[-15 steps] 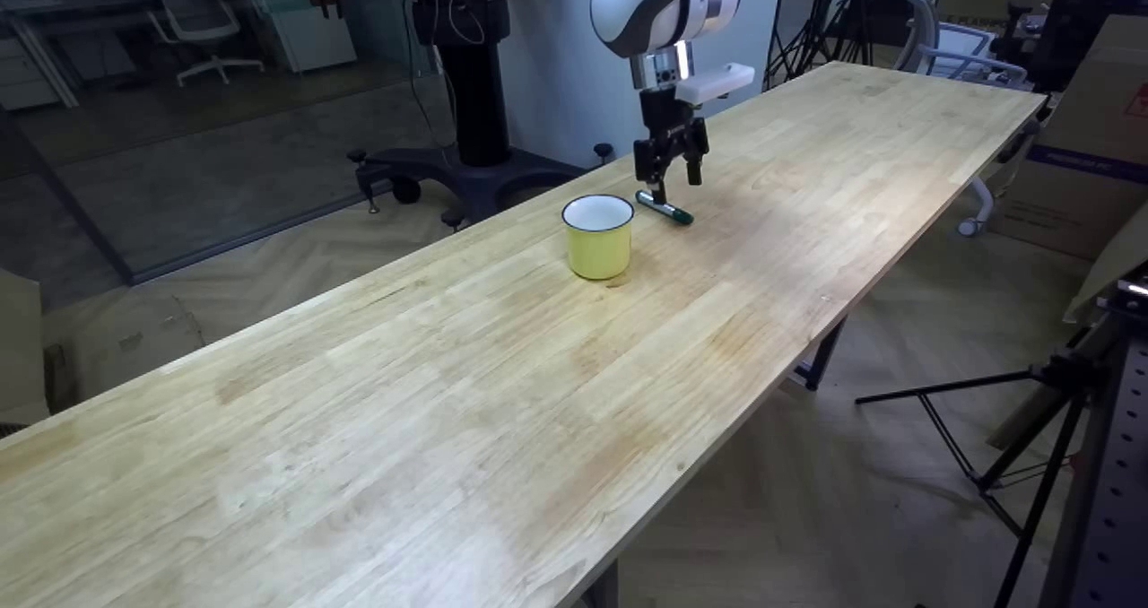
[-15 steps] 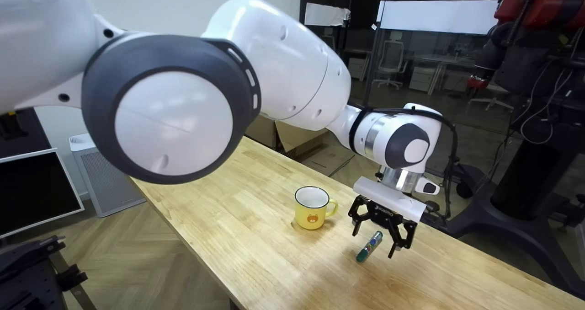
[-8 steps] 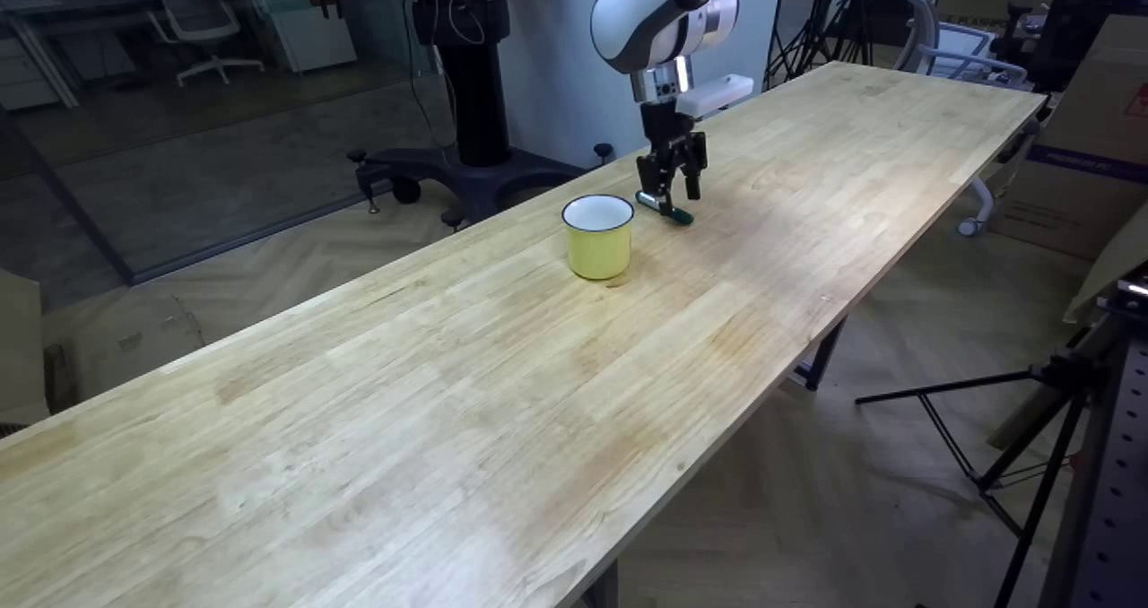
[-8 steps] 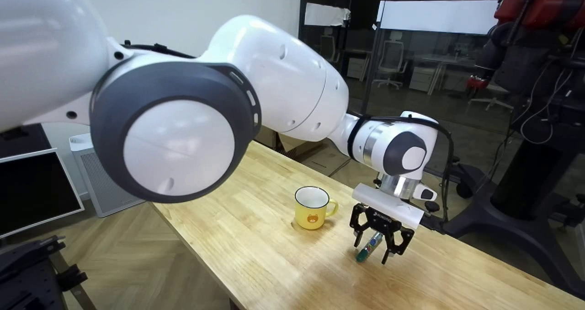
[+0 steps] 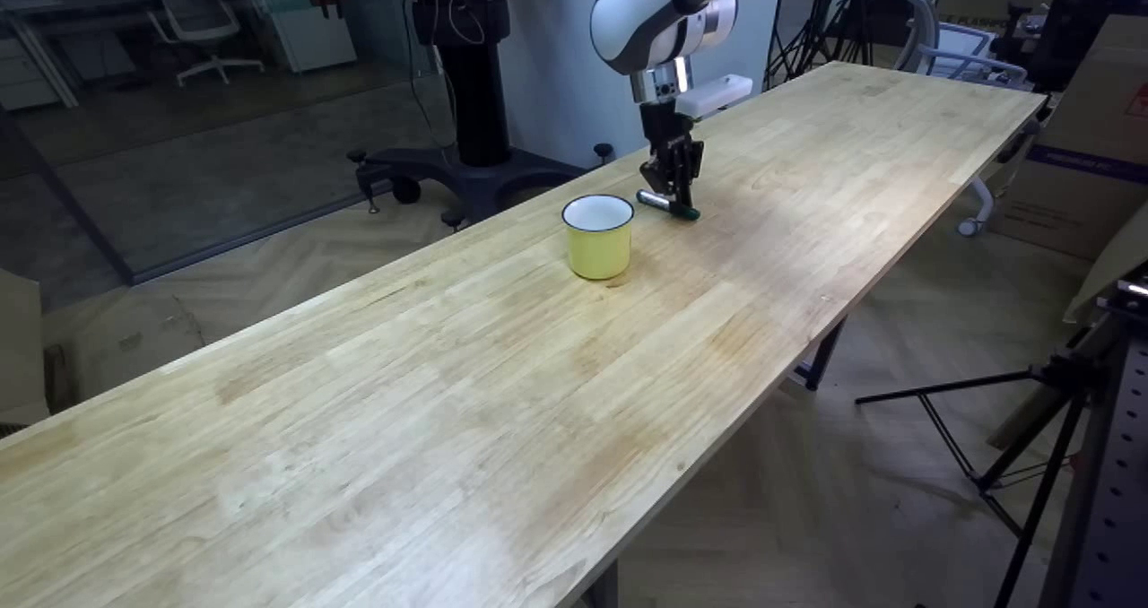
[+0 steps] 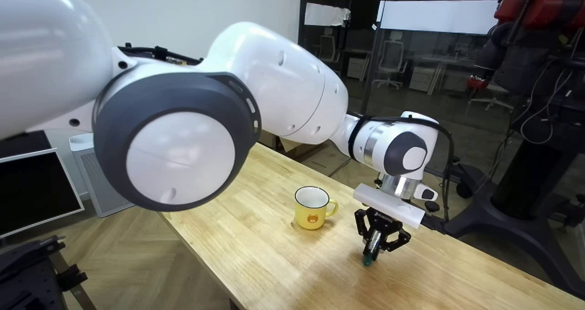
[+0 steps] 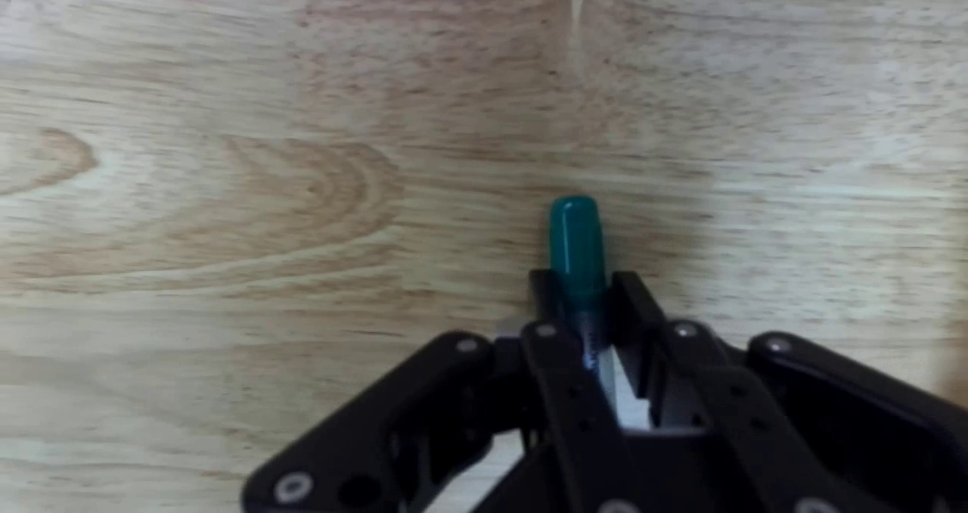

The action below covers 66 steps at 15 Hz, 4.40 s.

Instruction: Pick up the marker from the table and put it in the cup

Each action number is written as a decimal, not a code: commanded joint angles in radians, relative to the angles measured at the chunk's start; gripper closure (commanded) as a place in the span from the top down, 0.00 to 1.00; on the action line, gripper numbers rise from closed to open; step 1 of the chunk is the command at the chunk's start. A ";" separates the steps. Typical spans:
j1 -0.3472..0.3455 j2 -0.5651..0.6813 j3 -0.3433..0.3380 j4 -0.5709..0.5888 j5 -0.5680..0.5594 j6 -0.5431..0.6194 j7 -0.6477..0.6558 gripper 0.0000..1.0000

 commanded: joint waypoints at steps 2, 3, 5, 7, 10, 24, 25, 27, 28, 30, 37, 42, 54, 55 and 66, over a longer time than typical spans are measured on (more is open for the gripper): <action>0.018 0.011 -0.019 0.048 -0.012 -0.009 0.042 0.05; 0.025 -0.002 -0.023 0.035 -0.013 0.007 0.049 0.05; 0.043 -0.029 -0.033 0.002 -0.017 0.060 0.073 0.05; 0.066 -0.055 -0.041 -0.034 -0.016 0.146 0.115 0.05; 0.109 -0.086 -0.056 -0.093 -0.011 0.325 0.215 0.05; 0.333 -0.405 -0.161 -0.717 -0.016 0.714 0.546 0.05; 0.355 -0.433 -0.178 -0.760 -0.021 0.691 0.589 0.05; 0.401 -0.492 -0.213 -0.851 -0.032 0.702 0.685 0.05; 0.425 -0.522 -0.230 -0.897 -0.040 0.716 0.728 0.05; 0.491 -0.582 -0.286 -0.993 -0.065 0.767 0.835 0.05; 0.695 -0.864 -0.422 -1.349 -0.203 0.800 1.068 0.05; 0.890 -1.085 -0.634 -1.572 -0.592 0.798 1.287 0.05; 0.371 -1.194 -0.328 -1.719 -0.495 1.200 0.730 0.05; 0.318 -1.191 -0.261 -1.726 -0.418 1.207 0.640 0.05; 0.110 -1.135 0.017 -1.668 -0.100 1.170 0.281 0.05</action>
